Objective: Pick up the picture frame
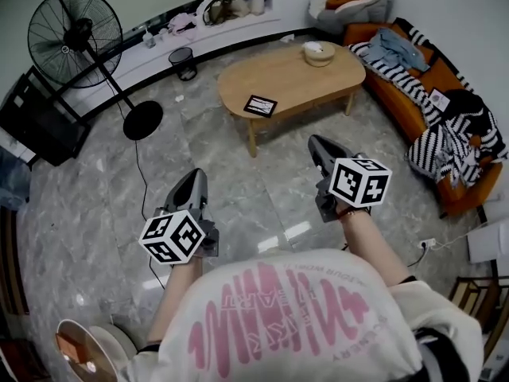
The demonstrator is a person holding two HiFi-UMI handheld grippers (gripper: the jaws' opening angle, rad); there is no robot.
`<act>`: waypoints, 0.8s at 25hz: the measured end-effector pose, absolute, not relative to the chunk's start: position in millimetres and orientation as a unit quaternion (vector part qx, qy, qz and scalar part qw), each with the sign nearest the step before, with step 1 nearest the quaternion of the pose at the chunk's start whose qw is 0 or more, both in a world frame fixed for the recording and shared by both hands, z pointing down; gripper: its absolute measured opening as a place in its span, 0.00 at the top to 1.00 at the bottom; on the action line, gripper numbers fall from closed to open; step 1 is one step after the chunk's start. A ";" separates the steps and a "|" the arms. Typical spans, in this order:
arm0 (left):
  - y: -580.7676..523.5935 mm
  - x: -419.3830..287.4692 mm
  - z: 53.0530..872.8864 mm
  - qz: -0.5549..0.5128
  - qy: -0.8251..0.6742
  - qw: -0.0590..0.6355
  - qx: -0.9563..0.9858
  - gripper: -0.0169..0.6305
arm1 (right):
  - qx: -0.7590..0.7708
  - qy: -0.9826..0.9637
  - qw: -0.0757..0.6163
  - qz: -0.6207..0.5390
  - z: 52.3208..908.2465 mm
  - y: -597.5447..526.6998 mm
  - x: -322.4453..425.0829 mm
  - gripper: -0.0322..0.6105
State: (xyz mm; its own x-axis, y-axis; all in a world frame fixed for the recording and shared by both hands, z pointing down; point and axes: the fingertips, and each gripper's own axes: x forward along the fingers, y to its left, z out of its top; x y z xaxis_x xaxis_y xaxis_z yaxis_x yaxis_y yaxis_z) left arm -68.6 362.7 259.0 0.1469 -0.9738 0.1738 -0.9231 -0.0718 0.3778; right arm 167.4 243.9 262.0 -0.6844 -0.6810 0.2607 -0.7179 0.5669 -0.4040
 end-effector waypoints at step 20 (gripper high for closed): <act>173.3 -138.4 319.3 0.015 -0.593 0.277 0.756 0.97 | 0.448 -0.820 0.068 0.349 348.2 104.4 96.0 0.94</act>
State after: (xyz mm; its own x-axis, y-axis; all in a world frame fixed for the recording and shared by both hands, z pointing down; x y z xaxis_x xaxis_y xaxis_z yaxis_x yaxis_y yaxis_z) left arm -138.4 173.3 319.3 0.2954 -0.8887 0.3506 -0.9048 -0.1425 0.4012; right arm 96.0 104.4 348.2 -0.5885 -0.6881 0.4244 -0.7831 0.3546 -0.5109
